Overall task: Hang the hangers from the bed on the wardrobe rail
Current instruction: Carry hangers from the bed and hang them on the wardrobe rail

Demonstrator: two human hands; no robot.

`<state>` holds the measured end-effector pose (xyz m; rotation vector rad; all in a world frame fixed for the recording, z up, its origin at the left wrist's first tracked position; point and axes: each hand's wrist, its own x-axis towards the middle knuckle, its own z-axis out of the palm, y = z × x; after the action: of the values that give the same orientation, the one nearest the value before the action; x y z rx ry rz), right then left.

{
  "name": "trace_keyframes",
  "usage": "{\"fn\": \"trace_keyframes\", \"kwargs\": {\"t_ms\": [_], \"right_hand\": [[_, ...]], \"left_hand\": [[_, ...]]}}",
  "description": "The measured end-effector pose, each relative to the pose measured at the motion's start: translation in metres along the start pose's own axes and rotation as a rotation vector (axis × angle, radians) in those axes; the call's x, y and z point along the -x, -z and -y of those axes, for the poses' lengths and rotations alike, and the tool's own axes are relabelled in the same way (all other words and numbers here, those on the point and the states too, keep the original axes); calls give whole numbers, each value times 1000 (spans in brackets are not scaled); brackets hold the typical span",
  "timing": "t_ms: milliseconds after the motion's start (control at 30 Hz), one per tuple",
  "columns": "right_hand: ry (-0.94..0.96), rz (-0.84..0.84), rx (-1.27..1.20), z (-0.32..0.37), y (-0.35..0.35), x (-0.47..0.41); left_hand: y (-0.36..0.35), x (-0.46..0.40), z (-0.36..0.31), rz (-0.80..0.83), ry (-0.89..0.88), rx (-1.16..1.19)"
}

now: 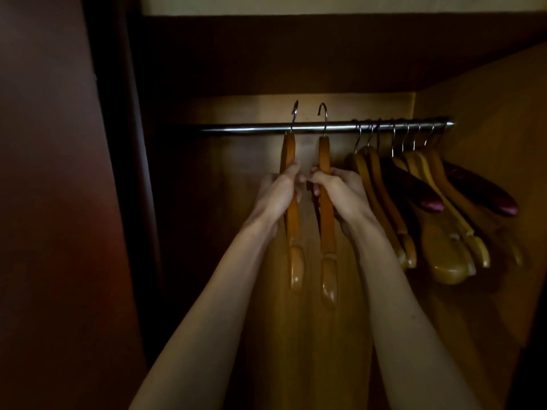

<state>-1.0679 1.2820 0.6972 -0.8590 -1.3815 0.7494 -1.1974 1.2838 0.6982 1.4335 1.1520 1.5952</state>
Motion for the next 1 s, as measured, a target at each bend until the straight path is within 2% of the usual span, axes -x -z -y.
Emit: {"fn": "trace_keyframes", "kwargs": {"t_ms": [233,467,667,900,1000], "right_hand": [[-69,1,-30,-6,16,-46],[-91,18,-50,-29,31,-61],[-115,-67,-60,-33,44,-78],[-102,-24,-37,-39,51,-87],[-118,44,-32,-42,50,-88]], "left_hand": [[-27,-33,-4,133,-87,-46],[-52,-50,14,126,-48,-59],[-71,-57,15,145,37,32],[-82,-62,24,111,37,61],[-79,-61,27,62,37,68]]}}
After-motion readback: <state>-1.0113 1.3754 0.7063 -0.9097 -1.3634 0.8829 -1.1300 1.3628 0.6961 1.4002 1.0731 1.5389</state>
